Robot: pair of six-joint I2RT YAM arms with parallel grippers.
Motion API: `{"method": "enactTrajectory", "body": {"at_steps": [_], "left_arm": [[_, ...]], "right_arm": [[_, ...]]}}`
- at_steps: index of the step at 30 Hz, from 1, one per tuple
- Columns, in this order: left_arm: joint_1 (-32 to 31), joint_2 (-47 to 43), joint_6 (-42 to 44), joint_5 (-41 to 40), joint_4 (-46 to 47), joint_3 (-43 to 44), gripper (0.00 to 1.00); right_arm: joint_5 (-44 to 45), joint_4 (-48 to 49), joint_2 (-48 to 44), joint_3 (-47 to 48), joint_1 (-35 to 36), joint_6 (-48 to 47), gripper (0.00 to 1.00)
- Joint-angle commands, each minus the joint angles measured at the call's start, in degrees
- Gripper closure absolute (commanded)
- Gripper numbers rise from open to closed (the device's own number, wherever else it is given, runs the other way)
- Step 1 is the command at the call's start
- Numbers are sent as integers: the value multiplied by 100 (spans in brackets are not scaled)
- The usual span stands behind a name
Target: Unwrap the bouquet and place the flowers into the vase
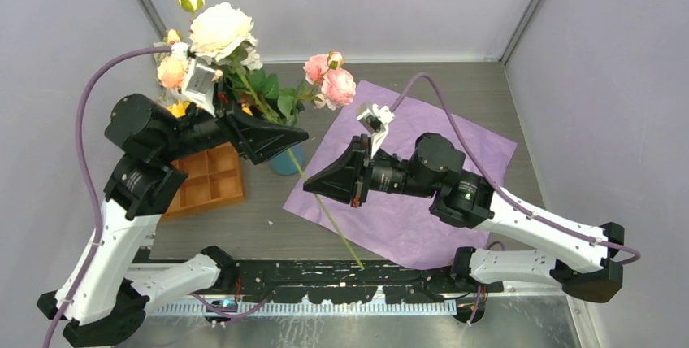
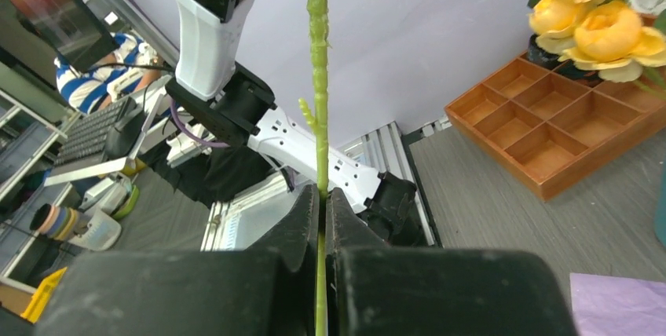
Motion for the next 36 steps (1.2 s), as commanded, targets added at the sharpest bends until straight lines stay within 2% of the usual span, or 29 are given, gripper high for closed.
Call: {"method": "enactTrajectory", "body": {"at_steps": [1,4,10,16,18,19,22,25,26,28,36], "left_arm": [[15,-253,338,-291,145,121,40],[16,-423,412,-487,25,160,46],[21,-691,512,-844,-89,117,78],[21,-784,663,-1339,-314,225,87],[17,-739,697,-1511,-418,284,89],[17,-735,723,-1592,-463,303,90],[16,-732,827,-1933,-601,363,92],[17,-716,1026,-2425,-969,584,93],[17,-684,1108,-2587,-1123,720,93],[19,-577,1260,-2944,-1492,1014,93],[16,76,1732,-5003,-2586,1846,95]], "right_arm": [[236,311,85,163,201,-215,99],[317,379,133,101,258,-196,99],[474,401,180,51,283,-226,99],[726,329,238,45,277,-226,99],[904,270,224,53,284,-226,89],[982,243,200,48,283,-247,79],[1220,127,97,30,283,-320,40],[1521,4,-117,-88,277,-406,15],[1636,-32,-207,-128,275,-457,10],[2019,-203,-433,-214,277,-557,6],[3105,-545,-1475,-685,278,-750,1]]}}
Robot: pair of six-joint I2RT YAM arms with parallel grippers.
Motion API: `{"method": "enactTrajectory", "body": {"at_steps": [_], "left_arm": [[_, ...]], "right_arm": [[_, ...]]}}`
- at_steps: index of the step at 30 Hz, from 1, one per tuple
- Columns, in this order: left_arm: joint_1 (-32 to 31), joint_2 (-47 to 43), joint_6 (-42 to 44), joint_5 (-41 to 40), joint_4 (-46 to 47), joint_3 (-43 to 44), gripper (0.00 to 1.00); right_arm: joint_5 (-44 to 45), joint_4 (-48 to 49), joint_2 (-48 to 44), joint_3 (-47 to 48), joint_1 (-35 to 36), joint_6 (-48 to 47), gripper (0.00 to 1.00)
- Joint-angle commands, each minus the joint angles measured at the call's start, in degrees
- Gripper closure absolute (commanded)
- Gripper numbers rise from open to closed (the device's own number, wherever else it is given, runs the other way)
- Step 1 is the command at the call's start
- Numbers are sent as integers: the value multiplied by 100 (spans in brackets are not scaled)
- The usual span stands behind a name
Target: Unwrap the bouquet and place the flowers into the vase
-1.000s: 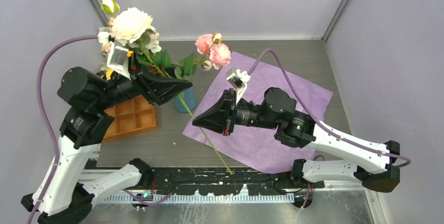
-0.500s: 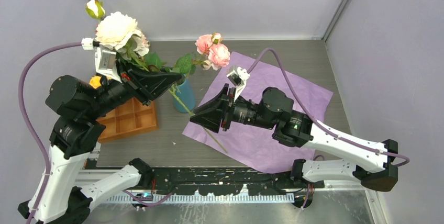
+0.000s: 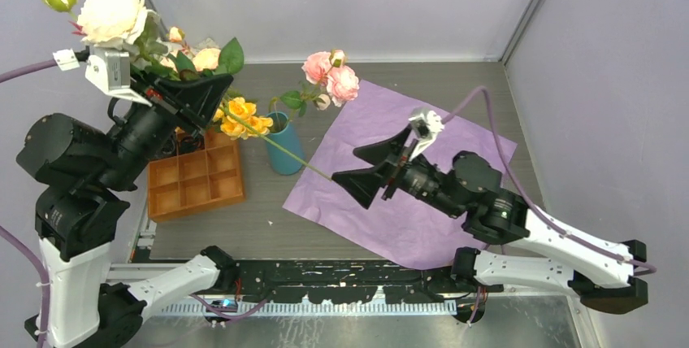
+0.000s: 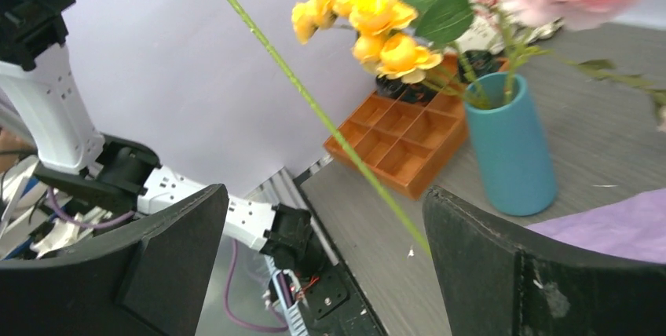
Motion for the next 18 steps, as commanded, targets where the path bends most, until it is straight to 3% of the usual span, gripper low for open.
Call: {"method": "enactTrajectory", "body": {"at_steps": [1,10,18], "left_arm": [[21,462,436,-1509,-612,346,96],[7,1593,1111,-3032,-917,1062,96],[-158,2012,1613,-3636,-404,1295,97]], "right_arm": [[918,-87,-623,-140,2,-202,0],[1751,-469,-1522,-463,0,-271,1],[2033,-620,-1732,-603,1,-327,1]]}}
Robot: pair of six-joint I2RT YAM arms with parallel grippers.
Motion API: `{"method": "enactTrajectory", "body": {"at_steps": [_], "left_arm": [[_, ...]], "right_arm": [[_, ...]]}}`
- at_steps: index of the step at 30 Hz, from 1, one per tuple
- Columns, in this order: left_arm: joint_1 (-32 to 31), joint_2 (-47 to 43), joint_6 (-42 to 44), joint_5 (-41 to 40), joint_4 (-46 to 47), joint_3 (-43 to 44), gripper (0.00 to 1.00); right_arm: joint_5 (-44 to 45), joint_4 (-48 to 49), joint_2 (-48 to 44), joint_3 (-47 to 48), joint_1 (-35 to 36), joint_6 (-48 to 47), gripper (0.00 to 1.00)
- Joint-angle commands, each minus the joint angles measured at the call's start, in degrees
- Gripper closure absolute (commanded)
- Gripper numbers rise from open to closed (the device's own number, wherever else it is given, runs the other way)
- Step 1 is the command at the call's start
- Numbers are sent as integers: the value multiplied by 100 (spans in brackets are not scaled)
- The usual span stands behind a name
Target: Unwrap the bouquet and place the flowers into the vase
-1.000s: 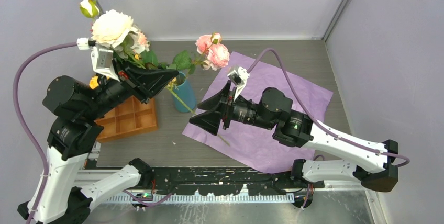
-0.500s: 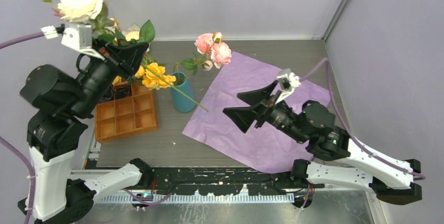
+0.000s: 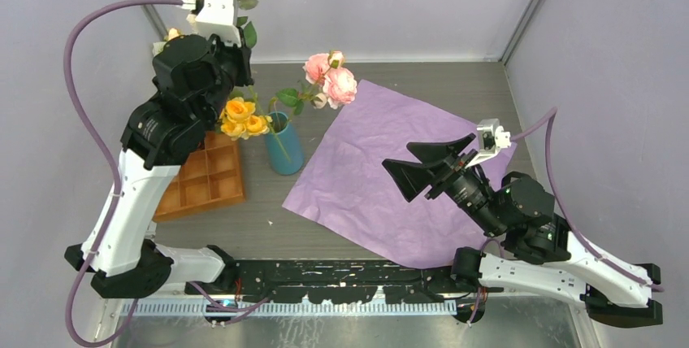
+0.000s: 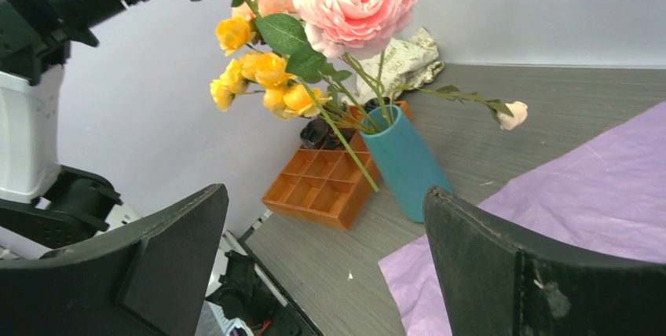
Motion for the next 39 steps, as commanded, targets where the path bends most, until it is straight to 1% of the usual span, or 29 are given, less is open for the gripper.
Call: {"method": "enactTrajectory", "body": {"at_steps": [1,7,10,16,19,26,35,39], "left_arm": [[-128,48,554,-601,455,563,97],[-558,483,1326,-1214,642,1147,97],[-746,568,1671,-1427,923,1135,97],[-900,594,2043,-1682,1469,845,97],[-928,586,2102,-1689,1605,796,97],[-989,637,2148,-1600,1612,1056,97],[-985,455,1801,-1247,1622,963,96],[-983,456,1819,-1274,1672,950,97]], "right_arm": [[269,-17,-46,-16,4,-132,1],[288,26,-42,-94,-1,-143,1],[297,28,-43,-132,4,-125,1],[306,-21,-71,-137,3,-107,1],[315,-41,-90,-137,3,-100,1],[315,-54,-96,-175,1,-69,1],[314,-81,-89,-174,-4,-95,1],[316,-80,-106,-178,0,-107,1]]}}
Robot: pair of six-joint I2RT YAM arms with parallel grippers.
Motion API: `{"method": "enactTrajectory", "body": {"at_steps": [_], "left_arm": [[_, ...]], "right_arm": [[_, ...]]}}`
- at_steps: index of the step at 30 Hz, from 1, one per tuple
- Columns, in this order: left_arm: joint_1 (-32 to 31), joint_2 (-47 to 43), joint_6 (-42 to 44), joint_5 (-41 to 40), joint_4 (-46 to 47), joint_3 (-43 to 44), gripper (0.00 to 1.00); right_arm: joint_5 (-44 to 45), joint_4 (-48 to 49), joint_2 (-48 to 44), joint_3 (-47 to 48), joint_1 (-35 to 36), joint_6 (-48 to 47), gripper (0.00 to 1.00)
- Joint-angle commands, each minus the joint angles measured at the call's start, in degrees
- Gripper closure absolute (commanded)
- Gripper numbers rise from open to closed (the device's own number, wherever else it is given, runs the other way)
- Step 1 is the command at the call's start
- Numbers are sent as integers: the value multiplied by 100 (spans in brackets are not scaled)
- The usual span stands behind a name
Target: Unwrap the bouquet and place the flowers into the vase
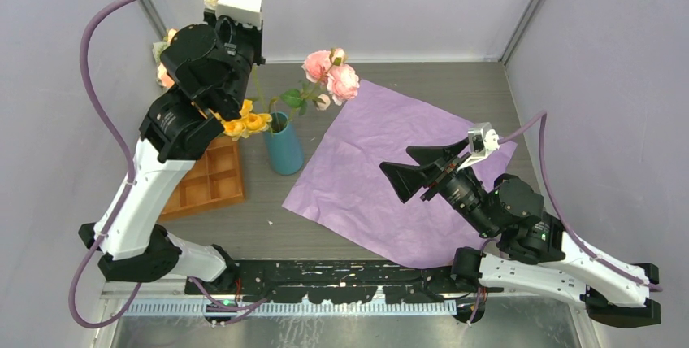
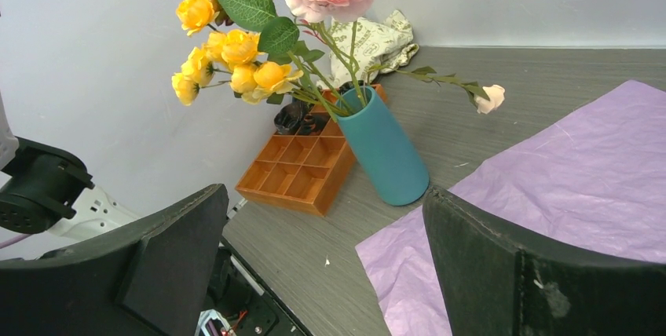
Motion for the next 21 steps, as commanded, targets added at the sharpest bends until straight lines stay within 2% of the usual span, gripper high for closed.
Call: {"method": "enactTrajectory", "body": {"at_steps": [1,14,21], "left_arm": [[-16,-194,-89,79,476,111,97],[-19,-215,-17,85,584,136,96],[-16,-339,81,-121,847,-430,97]], "right_arm": [[82,122,-82,50,4,-59,0],[98,83,-109,26,4,-33,1],[97,117,-67,-8,-4,-7,0]]}}
